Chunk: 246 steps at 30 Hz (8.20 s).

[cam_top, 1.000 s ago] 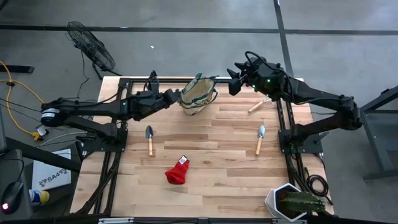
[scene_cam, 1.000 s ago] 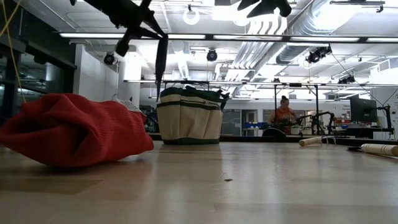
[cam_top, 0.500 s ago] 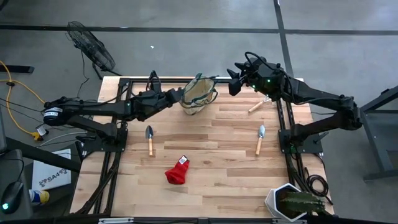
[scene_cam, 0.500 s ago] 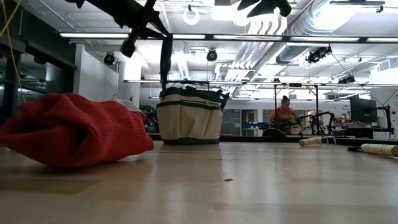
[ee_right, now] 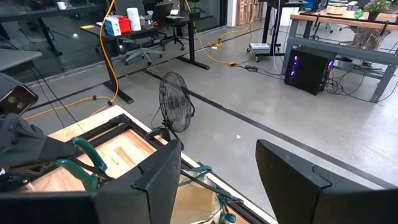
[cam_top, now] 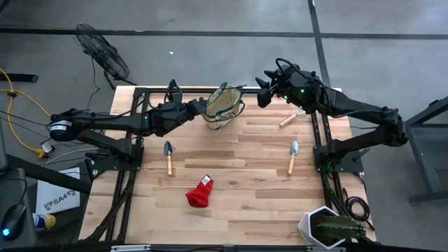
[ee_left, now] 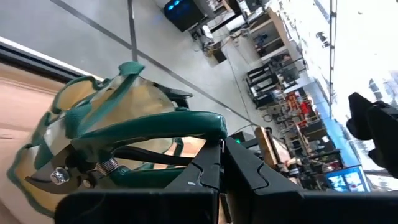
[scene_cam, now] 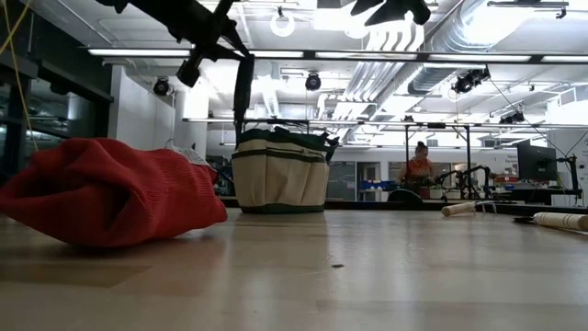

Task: Pick & Place Garden tools in Gardening bag
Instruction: Put the green shears into the white gardening bag, then put the brown trowel into the white gardening bag

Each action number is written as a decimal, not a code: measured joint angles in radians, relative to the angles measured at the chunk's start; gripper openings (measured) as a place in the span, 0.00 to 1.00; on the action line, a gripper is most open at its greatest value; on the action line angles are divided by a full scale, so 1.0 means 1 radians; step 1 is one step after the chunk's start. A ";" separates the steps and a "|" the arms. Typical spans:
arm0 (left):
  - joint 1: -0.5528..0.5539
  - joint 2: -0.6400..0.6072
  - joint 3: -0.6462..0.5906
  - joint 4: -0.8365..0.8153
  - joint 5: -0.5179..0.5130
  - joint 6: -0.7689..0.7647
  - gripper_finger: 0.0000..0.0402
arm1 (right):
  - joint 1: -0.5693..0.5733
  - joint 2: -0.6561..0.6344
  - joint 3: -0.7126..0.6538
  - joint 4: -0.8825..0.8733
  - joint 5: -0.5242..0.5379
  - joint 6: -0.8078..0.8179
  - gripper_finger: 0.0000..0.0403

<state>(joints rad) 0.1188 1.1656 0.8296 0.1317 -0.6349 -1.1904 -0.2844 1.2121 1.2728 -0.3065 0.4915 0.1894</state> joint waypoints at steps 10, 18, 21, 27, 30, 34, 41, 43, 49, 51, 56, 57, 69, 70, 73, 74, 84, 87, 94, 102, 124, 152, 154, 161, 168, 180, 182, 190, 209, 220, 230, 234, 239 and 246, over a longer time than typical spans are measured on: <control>-0.084 0.003 -0.001 -0.011 -0.080 0.010 0.00 | 0.000 0.000 0.000 -0.002 0.000 0.003 0.50; -0.129 0.003 -0.001 -0.025 -0.206 0.008 0.00 | 0.000 0.000 0.000 -0.009 0.000 0.023 0.50; -0.126 0.010 -0.001 -0.014 -0.209 0.013 0.00 | 0.000 0.000 0.000 -0.011 0.000 0.023 0.50; -0.126 0.031 0.000 0.003 -0.196 0.012 0.00 | 0.000 0.000 0.000 -0.013 0.000 0.023 0.50; -0.126 0.042 -0.032 0.093 -0.185 0.012 0.00 | 0.000 0.000 0.000 -0.017 0.000 0.023 0.50; -0.126 0.051 -0.121 0.264 -0.183 0.016 0.00 | 0.000 0.000 0.000 -0.022 0.000 0.023 0.50; -0.126 0.051 -0.198 0.424 -0.177 0.039 0.00 | 0.000 0.000 0.000 -0.034 0.000 0.023 0.50; -0.126 0.050 -0.197 0.476 -0.154 0.067 0.00 | 0.000 0.000 0.000 -0.034 0.000 0.023 0.50; -0.126 0.049 -0.197 0.597 -0.138 0.179 0.00 | 0.000 0.000 0.000 -0.034 0.000 0.023 0.50; -0.126 0.049 -0.197 0.591 -0.138 0.180 0.00 | 0.000 0.000 0.000 -0.034 0.000 0.023 0.50; -0.126 0.050 -0.197 0.543 -0.141 0.165 0.00 | 0.000 0.000 0.000 -0.034 0.000 0.024 0.50; -0.126 0.050 -0.197 0.544 -0.143 0.165 0.00 | 0.000 0.000 0.000 -0.034 0.000 0.024 0.50; -0.126 0.050 -0.197 0.479 -0.214 0.130 0.00 | 0.000 0.000 0.000 -0.034 0.000 0.024 0.50; -0.126 0.050 -0.197 0.477 -0.214 0.130 0.00 | 0.000 0.000 0.000 -0.034 0.000 0.024 0.50; -0.126 0.050 -0.197 0.467 -0.218 0.131 0.00 | 0.000 0.000 0.000 -0.034 0.000 0.024 0.50; -0.126 0.050 -0.197 0.463 -0.220 0.132 0.00 | 0.000 0.000 0.000 -0.034 0.000 0.024 0.50; -0.126 0.065 -0.197 0.520 -0.218 0.139 0.00 | 0.000 0.002 0.000 -0.035 0.000 0.024 0.50; -0.126 0.065 -0.197 0.547 -0.211 0.139 0.00 | 0.000 0.002 0.000 -0.034 0.000 0.024 0.50; -0.126 0.082 -0.197 0.546 -0.214 0.139 0.00 | 0.000 0.002 0.000 -0.034 0.000 0.024 0.50; -0.126 0.183 -0.197 0.634 -0.226 0.103 0.00 | 0.000 0.002 0.000 -0.035 0.000 0.023 0.50; -0.186 0.202 -0.197 0.651 -0.303 0.202 0.00 | 0.000 0.002 0.000 -0.042 0.000 0.023 0.50; -0.184 0.201 -0.197 0.565 -0.378 0.157 0.00 | 0.000 0.002 0.000 -0.059 0.000 0.023 0.50; -0.184 0.201 -0.197 0.565 -0.380 0.157 0.00 | 0.000 0.002 0.000 -0.059 0.000 0.023 0.50; -0.184 0.224 -0.197 0.564 -0.414 0.136 0.00 | 0.000 0.002 0.000 -0.058 0.000 0.023 0.50; -0.184 0.276 -0.188 0.581 -0.416 0.077 0.00 | 0.000 0.002 0.000 -0.058 0.000 0.023 0.50; -0.113 0.291 -0.136 0.578 -0.333 0.111 0.00 | 0.000 0.002 0.000 -0.064 0.000 0.023 0.50; -0.101 0.291 -0.136 0.579 -0.312 0.109 0.00 | 0.000 0.002 0.000 -0.064 0.000 0.023 0.50; -0.083 0.291 -0.136 0.523 -0.270 0.090 0.00 | 0.000 0.002 0.000 -0.065 0.000 0.023 0.50; -0.086 0.291 -0.136 0.468 -0.264 0.034 0.09 | 0.000 0.002 0.000 -0.086 0.000 0.027 0.50; -0.086 0.276 -0.136 0.446 -0.265 0.035 0.32 | 0.001 0.002 0.000 -0.087 0.000 0.027 0.50; -0.086 0.145 -0.136 0.212 -0.269 0.043 0.45 | 0.001 0.002 0.000 -0.087 -0.001 0.027 0.50; -0.086 0.098 -0.136 0.165 -0.273 0.091 0.45 | 0.001 0.002 0.000 -0.088 -0.003 0.028 0.50; -0.086 0.057 -0.136 0.145 -0.269 0.135 0.45 | 0.001 0.002 0.000 -0.095 -0.003 0.053 0.50; -0.086 0.010 -0.136 0.139 -0.225 0.216 0.45 | 0.001 0.002 0.000 -0.182 -0.042 0.144 0.50</control>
<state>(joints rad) 0.0326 1.1752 0.6937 0.2708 -0.8595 -0.9739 -0.2832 1.2140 1.2728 -0.4881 0.4500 0.3338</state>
